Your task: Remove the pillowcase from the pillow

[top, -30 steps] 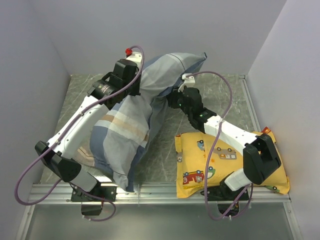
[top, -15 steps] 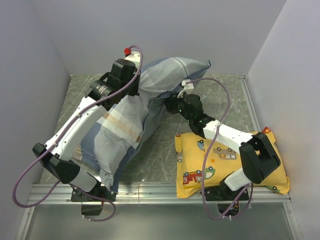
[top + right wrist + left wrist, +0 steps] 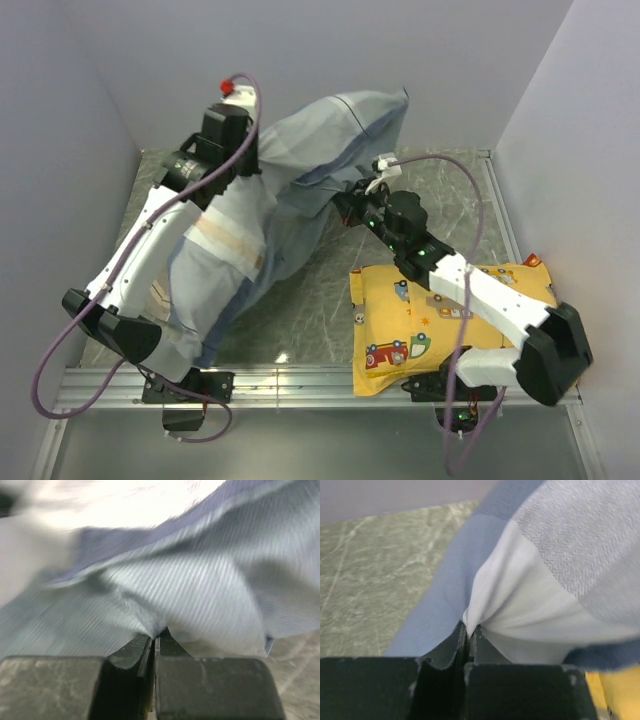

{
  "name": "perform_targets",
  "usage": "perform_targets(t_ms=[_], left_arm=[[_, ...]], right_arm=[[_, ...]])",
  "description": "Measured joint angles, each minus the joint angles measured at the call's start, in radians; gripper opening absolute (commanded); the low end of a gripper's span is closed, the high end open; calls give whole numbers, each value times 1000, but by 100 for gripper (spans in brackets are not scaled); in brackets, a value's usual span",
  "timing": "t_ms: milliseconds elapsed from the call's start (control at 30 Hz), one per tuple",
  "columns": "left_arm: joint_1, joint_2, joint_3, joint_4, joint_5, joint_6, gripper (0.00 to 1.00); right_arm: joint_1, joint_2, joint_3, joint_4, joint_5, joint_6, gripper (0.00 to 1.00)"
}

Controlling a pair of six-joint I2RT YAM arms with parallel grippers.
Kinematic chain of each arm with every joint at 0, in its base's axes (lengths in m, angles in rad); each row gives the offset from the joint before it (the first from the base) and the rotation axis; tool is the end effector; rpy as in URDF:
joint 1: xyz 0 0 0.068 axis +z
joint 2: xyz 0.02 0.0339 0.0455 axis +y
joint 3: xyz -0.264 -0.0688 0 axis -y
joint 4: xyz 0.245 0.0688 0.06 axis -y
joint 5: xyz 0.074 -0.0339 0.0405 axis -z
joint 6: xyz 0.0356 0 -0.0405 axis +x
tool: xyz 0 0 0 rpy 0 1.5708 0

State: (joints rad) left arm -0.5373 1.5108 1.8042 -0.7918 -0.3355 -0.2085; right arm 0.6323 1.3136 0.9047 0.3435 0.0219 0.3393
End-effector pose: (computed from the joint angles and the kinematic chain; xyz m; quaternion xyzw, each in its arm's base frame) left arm 0.2774 -0.1516 0.4539 0.0546 0.8501 -0.0498 0.5214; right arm 0.2512 0.1831 0.3193 -0.0991 0.7231 0.3121 0.6082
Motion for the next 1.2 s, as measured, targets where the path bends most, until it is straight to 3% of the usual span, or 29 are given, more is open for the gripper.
perform_targets(t_ms=[167, 300, 433, 500, 533, 567, 667, 833, 1200], left_arm=[[126, 81, 156, -19, 4, -39, 11], [174, 207, 338, -43, 62, -67, 19], [245, 374, 489, -6, 58, -69, 18], [283, 435, 520, -1, 64, -74, 30], [301, 451, 511, -2, 74, -79, 47], [311, 454, 492, 0, 82, -79, 55], [315, 430, 404, 14, 119, -100, 73], [301, 381, 386, 26, 178, -116, 86], [284, 10, 231, 178, 207, -162, 92]], right_arm=[[86, -141, 84, -88, -29, -13, 0], [132, -127, 220, -174, -48, -29, 0], [169, -64, 343, -304, -43, -51, 0], [188, -27, 394, -353, -38, -61, 0], [198, -7, 424, -376, -38, -67, 0], [205, 15, 460, -392, -38, -71, 0], [216, 76, 585, -467, -18, -89, 0], [192, 212, 773, -558, 42, -121, 0], [-33, 547, 901, -555, -66, -28, 0]])
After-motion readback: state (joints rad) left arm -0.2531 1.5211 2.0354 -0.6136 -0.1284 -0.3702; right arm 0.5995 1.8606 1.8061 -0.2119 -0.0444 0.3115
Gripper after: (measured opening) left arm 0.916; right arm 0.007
